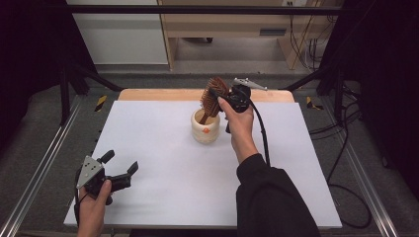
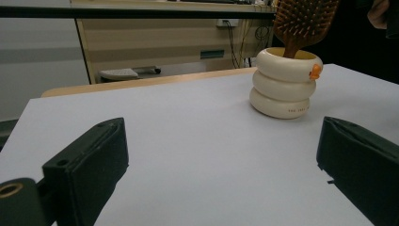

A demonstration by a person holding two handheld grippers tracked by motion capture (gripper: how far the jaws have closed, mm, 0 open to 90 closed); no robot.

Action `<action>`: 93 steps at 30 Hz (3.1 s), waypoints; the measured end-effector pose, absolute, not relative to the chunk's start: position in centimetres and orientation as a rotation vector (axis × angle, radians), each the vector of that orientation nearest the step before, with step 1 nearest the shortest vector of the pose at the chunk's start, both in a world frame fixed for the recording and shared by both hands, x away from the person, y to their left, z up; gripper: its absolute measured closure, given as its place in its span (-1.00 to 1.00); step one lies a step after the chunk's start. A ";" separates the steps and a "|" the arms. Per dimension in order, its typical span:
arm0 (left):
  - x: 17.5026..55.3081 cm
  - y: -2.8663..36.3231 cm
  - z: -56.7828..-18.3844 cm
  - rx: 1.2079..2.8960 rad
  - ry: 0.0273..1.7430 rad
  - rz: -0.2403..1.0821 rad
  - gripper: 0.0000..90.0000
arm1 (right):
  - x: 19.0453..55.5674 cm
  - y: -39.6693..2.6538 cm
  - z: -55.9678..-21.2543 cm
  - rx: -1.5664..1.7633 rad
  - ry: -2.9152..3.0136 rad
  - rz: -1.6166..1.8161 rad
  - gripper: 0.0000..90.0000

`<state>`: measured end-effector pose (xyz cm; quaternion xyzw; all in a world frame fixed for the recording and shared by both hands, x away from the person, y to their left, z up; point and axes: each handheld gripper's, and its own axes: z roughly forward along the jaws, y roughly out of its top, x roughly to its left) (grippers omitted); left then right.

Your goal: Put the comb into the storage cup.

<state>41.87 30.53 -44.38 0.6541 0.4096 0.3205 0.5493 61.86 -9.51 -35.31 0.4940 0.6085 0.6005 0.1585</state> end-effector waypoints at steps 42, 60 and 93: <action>41.9 30.5 -44.4 1.550 0.969 0.758 -0.94 | 62.2 -10.0 -36.2 1.462 1.728 1.738 0.13; 41.9 30.5 -44.4 1.553 0.969 0.756 -0.94 | 62.3 -10.1 -36.7 1.484 1.726 1.746 0.13; 41.9 30.5 -44.5 1.555 0.973 0.757 -0.94 | 62.7 -11.2 -37.2 1.557 1.713 1.762 0.05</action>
